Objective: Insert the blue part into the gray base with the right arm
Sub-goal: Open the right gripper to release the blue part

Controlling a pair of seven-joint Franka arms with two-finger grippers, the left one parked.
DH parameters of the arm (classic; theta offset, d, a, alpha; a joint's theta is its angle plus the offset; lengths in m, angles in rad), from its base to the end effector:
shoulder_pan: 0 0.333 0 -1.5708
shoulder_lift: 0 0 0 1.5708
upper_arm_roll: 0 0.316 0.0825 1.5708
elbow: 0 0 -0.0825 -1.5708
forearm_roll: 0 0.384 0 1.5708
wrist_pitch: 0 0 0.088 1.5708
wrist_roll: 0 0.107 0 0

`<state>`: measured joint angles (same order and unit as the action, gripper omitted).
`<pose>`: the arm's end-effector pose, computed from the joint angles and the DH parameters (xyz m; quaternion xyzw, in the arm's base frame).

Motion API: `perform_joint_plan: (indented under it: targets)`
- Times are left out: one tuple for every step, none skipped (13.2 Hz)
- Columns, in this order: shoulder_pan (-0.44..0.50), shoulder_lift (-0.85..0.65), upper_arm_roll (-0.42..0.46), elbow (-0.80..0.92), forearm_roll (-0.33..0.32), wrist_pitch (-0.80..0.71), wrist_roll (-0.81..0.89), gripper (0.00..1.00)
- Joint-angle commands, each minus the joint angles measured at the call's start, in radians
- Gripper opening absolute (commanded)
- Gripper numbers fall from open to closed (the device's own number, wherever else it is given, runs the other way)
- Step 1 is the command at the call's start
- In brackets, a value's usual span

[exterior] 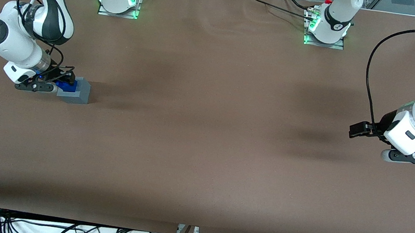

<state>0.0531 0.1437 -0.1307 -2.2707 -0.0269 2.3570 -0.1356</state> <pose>0.5240 -0.0412 0.2907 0.9987 0.0392 -0.0300 0.0155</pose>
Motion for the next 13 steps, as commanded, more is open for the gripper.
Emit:
perform_joint_plan:
  targets:
    - [-0.006, -0.022, 0.005, -0.018, 0.016, 0.005, -0.003, 0.98]
    - [-0.003, -0.030, 0.005, -0.016, 0.016, 0.004, -0.006, 0.99]
    - [-0.006, -0.036, 0.005, -0.013, 0.016, 0.004, -0.010, 0.99]
    - [-0.006, -0.045, 0.005, -0.012, 0.016, 0.001, -0.012, 0.99]
    - [-0.006, -0.056, 0.005, -0.003, 0.016, -0.037, -0.010, 0.99]
    - [-0.006, -0.064, 0.006, 0.014, 0.016, -0.082, -0.009, 0.99]
    - [-0.006, -0.075, 0.006, 0.036, 0.016, -0.125, -0.009, 0.99]
    - [-0.006, -0.093, 0.008, 0.058, 0.016, -0.178, -0.004, 0.99]
    - [-0.006, -0.107, 0.009, 0.094, 0.016, -0.241, 0.025, 0.99]
    - [-0.006, -0.119, 0.025, 0.140, 0.016, -0.318, 0.054, 0.99]
    - [-0.009, -0.130, 0.043, 0.193, 0.016, -0.390, 0.073, 0.99]
    - [-0.013, -0.131, 0.051, 0.254, 0.016, -0.459, 0.082, 0.99]
    - [-0.022, -0.134, 0.062, 0.310, 0.016, -0.520, 0.088, 0.99]
